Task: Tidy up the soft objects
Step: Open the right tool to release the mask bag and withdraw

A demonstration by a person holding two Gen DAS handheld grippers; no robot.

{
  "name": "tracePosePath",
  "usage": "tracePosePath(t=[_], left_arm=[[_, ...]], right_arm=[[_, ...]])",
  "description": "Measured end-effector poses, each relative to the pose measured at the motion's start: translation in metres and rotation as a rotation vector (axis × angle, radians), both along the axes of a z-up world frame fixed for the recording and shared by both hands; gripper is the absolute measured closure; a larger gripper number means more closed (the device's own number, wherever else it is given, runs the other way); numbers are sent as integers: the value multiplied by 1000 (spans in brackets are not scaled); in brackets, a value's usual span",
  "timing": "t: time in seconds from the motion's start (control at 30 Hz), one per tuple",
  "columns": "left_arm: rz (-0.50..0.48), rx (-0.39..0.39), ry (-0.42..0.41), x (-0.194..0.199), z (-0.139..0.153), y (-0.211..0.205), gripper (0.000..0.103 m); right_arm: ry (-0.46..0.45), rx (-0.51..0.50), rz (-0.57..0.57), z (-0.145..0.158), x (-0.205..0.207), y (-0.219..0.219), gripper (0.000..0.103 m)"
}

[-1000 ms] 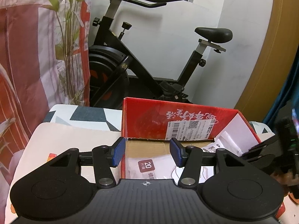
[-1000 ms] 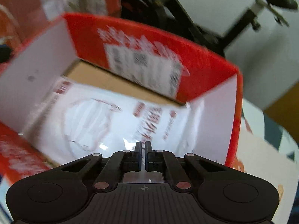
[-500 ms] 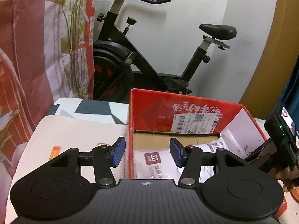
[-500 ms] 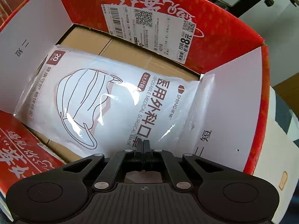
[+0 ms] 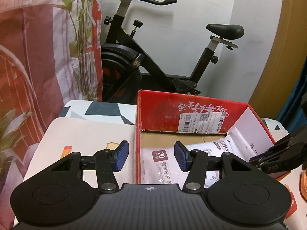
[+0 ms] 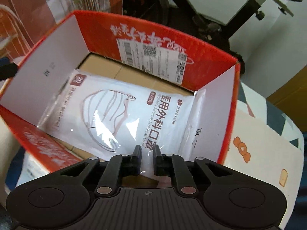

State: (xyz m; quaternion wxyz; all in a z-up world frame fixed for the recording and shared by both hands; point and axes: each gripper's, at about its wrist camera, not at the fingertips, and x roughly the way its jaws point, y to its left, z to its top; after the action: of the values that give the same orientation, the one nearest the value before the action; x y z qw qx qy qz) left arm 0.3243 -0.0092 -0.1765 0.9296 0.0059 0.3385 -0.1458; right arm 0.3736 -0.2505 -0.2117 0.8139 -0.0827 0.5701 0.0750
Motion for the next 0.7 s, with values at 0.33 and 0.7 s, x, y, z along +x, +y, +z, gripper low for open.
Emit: tracePosePath(t=[0.33, 0.7], left_arm=[[12, 16, -24, -29, 15, 5, 48], [20, 30, -31, -54, 17, 7, 6]], right_arm=[[-122, 47, -61, 35, -36, -5, 62], [-209, 76, -145, 48, -71, -11, 4]])
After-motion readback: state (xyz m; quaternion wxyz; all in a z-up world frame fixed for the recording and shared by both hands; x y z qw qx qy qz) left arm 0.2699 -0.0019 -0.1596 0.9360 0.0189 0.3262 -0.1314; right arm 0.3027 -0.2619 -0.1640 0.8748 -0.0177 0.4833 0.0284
